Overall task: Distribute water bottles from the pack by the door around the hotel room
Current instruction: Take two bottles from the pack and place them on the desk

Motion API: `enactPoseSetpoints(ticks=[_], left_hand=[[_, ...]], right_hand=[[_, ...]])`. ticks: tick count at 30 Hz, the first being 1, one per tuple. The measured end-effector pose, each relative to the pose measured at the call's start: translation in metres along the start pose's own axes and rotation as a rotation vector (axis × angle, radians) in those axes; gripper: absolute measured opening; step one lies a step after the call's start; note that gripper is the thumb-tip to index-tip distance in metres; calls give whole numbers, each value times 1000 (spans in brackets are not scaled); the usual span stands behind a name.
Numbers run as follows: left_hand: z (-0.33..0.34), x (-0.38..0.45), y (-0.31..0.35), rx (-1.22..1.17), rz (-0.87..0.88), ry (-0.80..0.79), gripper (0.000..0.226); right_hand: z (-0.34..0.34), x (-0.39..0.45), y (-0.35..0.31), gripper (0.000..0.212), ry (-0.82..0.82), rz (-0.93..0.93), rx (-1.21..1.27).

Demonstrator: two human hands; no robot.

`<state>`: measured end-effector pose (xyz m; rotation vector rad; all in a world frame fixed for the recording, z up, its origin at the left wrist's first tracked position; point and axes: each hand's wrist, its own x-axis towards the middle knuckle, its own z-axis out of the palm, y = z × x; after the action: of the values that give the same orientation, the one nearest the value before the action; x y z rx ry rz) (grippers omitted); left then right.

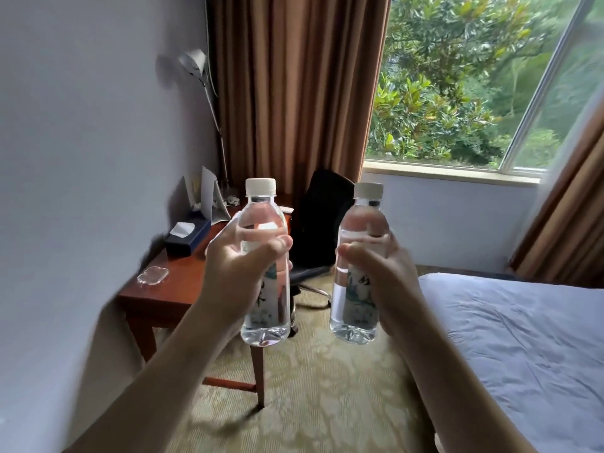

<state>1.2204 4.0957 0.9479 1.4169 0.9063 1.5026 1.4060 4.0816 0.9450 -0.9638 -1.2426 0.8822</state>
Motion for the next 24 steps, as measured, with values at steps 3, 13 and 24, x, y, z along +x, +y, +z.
enactPoseSetpoints(ticks=[3, 13, 24], left_hand=[[6, 58, -24, 16, -8, -10, 29], [30, 232, -127, 178, 56, 99, 26], [-32, 364, -189, 312, -15, 518, 36]], right_hand=[[-6, 55, 25, 36, 25, 4, 14], [-20, 268, 139, 43, -93, -2, 56], [71, 465, 228, 40, -440, 87, 143]])
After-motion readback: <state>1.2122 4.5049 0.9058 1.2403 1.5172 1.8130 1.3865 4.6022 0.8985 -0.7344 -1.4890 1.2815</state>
